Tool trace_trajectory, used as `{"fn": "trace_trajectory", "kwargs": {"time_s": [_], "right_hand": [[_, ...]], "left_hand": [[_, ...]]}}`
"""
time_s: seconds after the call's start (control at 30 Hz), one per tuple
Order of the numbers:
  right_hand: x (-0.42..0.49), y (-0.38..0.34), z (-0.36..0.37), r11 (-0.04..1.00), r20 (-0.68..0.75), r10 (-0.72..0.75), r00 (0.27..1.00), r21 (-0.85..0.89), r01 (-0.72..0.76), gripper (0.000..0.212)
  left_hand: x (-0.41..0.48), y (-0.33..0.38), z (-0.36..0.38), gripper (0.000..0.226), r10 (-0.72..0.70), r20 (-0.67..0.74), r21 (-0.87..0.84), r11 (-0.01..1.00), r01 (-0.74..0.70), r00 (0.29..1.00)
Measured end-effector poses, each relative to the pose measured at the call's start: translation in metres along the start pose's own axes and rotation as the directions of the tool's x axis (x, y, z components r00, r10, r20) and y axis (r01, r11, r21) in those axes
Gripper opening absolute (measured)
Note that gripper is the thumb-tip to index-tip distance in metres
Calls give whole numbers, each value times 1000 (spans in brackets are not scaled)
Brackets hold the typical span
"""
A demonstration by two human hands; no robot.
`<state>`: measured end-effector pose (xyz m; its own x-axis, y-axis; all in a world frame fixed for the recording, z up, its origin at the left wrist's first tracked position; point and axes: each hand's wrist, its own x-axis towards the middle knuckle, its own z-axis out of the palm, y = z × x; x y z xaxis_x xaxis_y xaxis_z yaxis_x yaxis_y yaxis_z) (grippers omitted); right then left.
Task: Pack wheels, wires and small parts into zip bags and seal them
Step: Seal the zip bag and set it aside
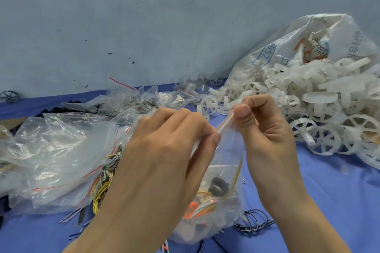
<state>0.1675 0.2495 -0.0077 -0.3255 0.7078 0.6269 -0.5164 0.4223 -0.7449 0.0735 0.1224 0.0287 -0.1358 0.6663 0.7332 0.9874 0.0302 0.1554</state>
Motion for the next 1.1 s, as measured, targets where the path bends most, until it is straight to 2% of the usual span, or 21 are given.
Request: {"fn": "trace_trajectory", "kwargs": {"time_s": [0.27, 0.53, 0.73, 0.83, 0.9, 1.0, 1.03, 1.1], "right_hand": [[3, 8, -1, 999, -68, 0, 998, -32, -2, 17], [3, 11, 9, 999, -96, 29, 995, -20, -31, 12], [2, 17, 23, 996, -124, 87, 989, -4, -88, 17], [3, 21, 30, 994, -109, 72, 991, -79, -81, 20], [4, 23, 31, 986, -82, 66, 994, -144, -77, 20], [6, 31, 30, 961, 7, 175, 985, -218, -169, 26], [6, 35, 29, 946, 41, 227, 973, -246, -210, 27], [5, 42, 27, 932, 71, 282, 957, -257, -256, 17]], "left_hand": [[-22, -19, -22, 19, 40, -37, 36, 999, -39, 999], [-45, -55, -47, 20, -102, -43, -6, 995, 102, 994], [-48, -68, -46, 27, -324, -61, -58, 945, 321, 944], [-45, -80, -38, 29, -500, -65, -211, 853, 478, 864], [-44, -90, -29, 30, -576, -38, -335, 777, 533, 817], [-44, -104, -11, 35, -662, 3, -496, 650, 576, 749], [-44, -108, -4, 36, -704, 34, -584, 562, 586, 709], [-45, -112, 10, 39, -740, 177, -759, 317, 568, 649]]}}
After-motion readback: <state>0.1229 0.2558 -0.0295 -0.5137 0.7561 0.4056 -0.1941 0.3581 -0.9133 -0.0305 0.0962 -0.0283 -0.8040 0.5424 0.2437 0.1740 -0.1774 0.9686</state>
